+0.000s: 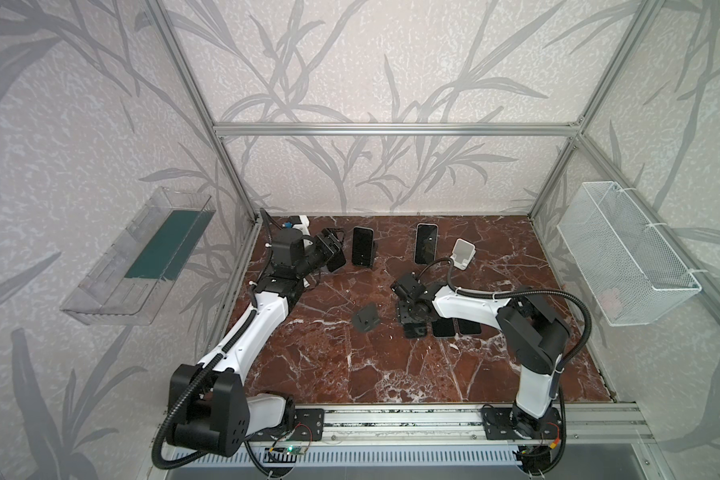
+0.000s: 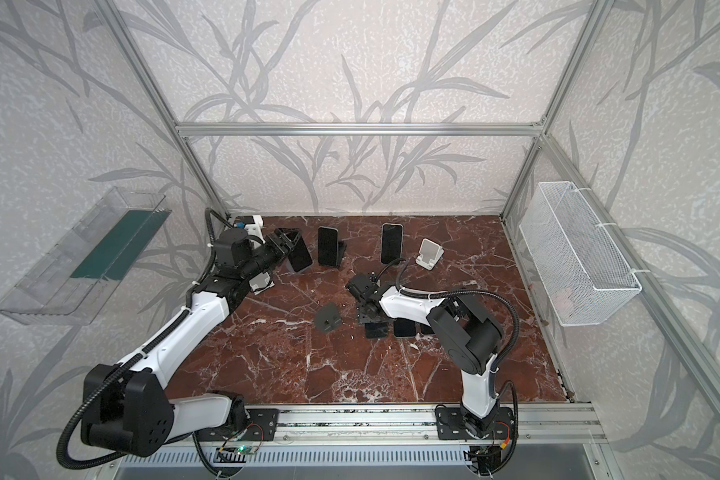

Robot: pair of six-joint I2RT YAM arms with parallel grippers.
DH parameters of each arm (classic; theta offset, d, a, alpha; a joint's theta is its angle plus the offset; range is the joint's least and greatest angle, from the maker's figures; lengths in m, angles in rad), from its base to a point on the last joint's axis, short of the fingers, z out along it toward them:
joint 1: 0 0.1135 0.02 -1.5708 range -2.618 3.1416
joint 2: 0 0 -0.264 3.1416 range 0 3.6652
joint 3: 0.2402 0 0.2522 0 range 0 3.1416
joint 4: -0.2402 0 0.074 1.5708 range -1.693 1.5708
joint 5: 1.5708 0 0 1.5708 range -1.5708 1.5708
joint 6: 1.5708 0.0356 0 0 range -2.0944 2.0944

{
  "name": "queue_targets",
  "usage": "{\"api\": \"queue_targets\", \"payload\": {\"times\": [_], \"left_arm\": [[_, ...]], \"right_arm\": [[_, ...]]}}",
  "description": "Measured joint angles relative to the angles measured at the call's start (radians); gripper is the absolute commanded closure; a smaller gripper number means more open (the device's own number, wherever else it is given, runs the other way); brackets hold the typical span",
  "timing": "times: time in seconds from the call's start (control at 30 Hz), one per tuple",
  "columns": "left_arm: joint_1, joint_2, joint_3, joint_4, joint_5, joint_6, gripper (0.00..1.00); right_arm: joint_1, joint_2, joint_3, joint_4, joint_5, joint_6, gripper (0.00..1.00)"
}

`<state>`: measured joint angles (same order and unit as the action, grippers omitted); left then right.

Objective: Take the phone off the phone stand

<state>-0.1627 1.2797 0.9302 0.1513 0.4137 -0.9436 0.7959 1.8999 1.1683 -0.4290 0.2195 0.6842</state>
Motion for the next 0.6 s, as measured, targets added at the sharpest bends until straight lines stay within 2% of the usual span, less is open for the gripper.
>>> {"api": "queue_targets", "payload": {"times": [0.6], "left_arm": [[-0.008,0.006,0.000,0.000,0.000,-0.001,0.28]], "right_arm": [[0.023,0.005,0.001,-0.002,0.034,0.067,0.21]]}}
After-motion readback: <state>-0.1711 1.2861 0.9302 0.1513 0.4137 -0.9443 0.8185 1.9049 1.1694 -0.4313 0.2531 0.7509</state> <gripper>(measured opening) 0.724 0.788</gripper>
